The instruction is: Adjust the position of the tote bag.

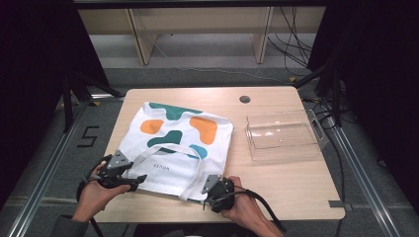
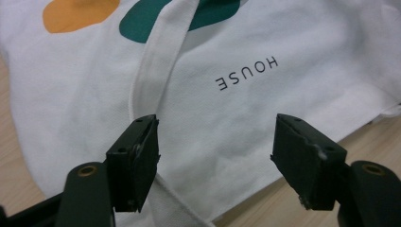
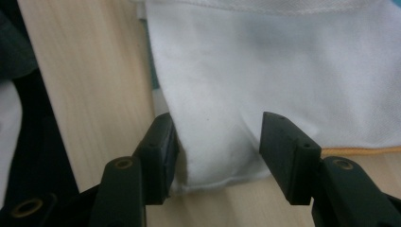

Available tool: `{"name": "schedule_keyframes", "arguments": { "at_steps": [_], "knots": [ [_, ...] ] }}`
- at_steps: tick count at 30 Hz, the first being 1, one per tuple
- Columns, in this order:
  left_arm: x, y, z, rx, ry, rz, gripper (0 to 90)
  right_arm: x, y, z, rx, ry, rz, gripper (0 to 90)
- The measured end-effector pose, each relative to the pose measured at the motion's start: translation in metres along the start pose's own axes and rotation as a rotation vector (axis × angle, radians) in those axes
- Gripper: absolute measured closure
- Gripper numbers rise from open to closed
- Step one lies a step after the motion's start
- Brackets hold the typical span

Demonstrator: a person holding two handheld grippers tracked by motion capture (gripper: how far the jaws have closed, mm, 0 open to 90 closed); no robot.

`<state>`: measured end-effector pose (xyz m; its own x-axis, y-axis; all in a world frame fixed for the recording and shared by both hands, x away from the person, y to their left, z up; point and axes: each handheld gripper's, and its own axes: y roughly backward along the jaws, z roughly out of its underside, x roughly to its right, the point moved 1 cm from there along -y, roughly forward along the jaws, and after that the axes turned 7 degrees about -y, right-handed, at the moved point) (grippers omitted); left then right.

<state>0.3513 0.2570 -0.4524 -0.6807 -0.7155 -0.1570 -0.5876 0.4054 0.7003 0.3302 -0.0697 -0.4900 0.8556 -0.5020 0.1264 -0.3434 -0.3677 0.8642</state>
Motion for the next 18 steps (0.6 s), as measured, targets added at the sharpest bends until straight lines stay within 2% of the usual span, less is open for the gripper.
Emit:
{"name": "schedule_keyframes", "arguments": {
  "at_steps": [1, 2, 3, 4, 5, 6, 7, 8, 10, 11, 12, 13, 14, 15, 16, 17, 18],
  "knots": [
    [-0.003, 0.003, 0.001, -0.012, -0.012, -0.007, 28.7, -0.001, -0.003, -0.002, 0.007, 0.010, 0.041, 50.6],
    [-0.005, 0.005, 0.003, -0.008, -0.011, -0.006, 28.7, -0.001, -0.003, -0.002, 0.007, 0.010, 0.041, 50.6],
    [-0.006, 0.005, 0.006, -0.003, 0.012, -0.021, 28.4, -0.002, -0.005, -0.003, 0.010, 0.024, 0.050, 52.9],
    [-0.009, 0.008, 0.009, -0.018, 0.003, -0.023, 27.9, -0.002, -0.007, -0.005, 0.016, 0.046, 0.067, 56.8],
    [-0.013, 0.011, 0.012, -0.021, 0.000, -0.032, 27.3, 0.000, -0.007, -0.004, 0.005, 0.030, 0.053, 70.2],
    [-0.015, 0.013, 0.016, -0.021, 0.026, -0.039, 27.3, 0.000, -0.007, -0.004, 0.005, 0.030, 0.053, 70.2],
    [-0.018, 0.014, 0.020, -0.021, 0.038, -0.045, 26.8, 0.001, -0.005, -0.003, 0.011, 0.012, 0.074, 75.5],
    [-0.024, 0.019, 0.030, -0.046, 0.040, -0.068, 25.2, 0.012, 0.003, -0.001, 0.014, -0.024, 0.075, 78.7],
    [-0.026, 0.020, 0.044, -0.058, 0.056, -0.091, 23.0, 0.025, 0.011, 0.002, 0.042, -0.090, 0.069, 80.3],
    [-0.026, 0.020, 0.044, -0.058, 0.056, -0.091, 23.3, 0.025, 0.011, 0.002, 0.042, -0.090, 0.069, 80.3],
    [-0.025, 0.019, 0.051, -0.067, 0.062, -0.108, 23.3, 0.032, 0.014, 0.004, 0.063, -0.105, 0.069, 80.5],
    [-0.025, 0.022, 0.058, -0.084, 0.057, -0.085, 23.7, 0.038, 0.017, 0.005, 0.071, -0.106, 0.073, 80.6],
    [-0.024, 0.024, 0.064, -0.086, 0.063, -0.056, 23.4, 0.043, 0.019, 0.007, 0.078, -0.143, 0.078, 80.6],
    [-0.022, 0.025, 0.070, -0.070, 0.074, -0.046, 23.5, 0.047, 0.021, 0.008, 0.083, -0.168, 0.067, 80.5],
    [-0.022, 0.029, 0.075, -0.090, 0.057, -0.038, 23.8, 0.053, 0.021, 0.010, 0.093, -0.166, 0.100, 80.4],
    [-0.020, 0.027, 0.081, -0.096, 0.066, -0.057, 24.3, 0.056, 0.023, 0.010, 0.105, -0.190, 0.082, 80.1],
    [-0.021, 0.026, 0.085, -0.115, 0.059, -0.055, 24.3, 0.056, 0.023, 0.010, 0.105, -0.190, 0.082, 80.1]
  ]
}}
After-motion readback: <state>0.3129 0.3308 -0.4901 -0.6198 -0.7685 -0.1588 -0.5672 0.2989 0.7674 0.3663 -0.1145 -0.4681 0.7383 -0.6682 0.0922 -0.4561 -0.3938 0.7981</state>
